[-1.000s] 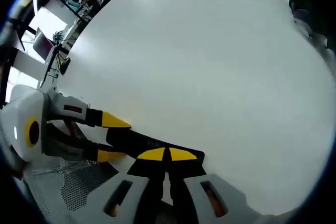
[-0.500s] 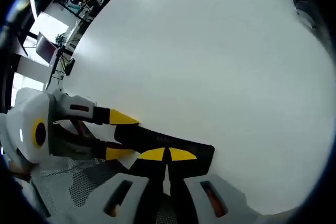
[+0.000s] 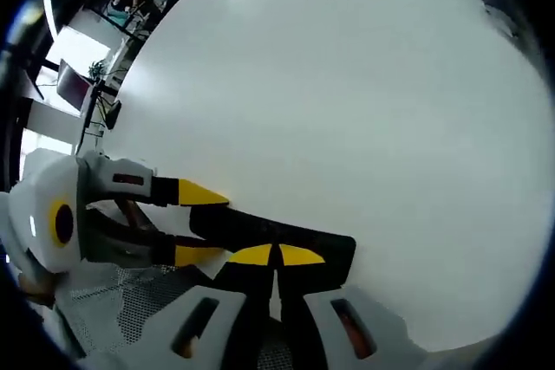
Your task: Press the specified remote control buttons in sequence, fully releasing each button before pressing the next.
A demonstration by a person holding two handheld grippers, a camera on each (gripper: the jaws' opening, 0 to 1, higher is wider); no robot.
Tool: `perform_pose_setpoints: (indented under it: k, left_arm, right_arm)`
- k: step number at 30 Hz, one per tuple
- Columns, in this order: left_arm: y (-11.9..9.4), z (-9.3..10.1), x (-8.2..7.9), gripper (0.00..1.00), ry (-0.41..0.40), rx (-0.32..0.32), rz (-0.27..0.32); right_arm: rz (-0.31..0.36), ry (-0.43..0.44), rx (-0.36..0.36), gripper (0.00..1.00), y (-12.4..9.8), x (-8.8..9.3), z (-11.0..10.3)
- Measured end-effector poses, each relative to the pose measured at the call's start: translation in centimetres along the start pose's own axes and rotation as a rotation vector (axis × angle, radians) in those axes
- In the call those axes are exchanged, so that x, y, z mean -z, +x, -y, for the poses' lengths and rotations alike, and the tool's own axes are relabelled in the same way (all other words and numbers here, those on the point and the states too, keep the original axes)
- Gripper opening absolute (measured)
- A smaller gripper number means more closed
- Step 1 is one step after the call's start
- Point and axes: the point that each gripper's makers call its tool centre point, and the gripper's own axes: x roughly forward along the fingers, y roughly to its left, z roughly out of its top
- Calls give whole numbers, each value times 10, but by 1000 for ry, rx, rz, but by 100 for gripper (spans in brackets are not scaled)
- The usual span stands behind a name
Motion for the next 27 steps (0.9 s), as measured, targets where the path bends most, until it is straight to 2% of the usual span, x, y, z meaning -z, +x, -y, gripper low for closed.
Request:
perform_pose_setpoints:
  k: [1,3,9,16,27]
  left_arm:
    - [0,0,0,25,0,1,0]
    - [0,0,0,25,1,1,0]
    - [1,0,-1,25,7,2,1]
    - [1,0,-1,25,4,3,9]
    - [1,0,-2,25,2,5,21]
  right_arm:
    - [1,-15,12,0,0,0,-1]
    - [-5,-99,62,0,1,-1,1]
    - [-15,-108,110,0,2,-1,-1]
    - [24,-51,48,0,0,-1,2]
    - [6,4,22,0,-1,0,-1]
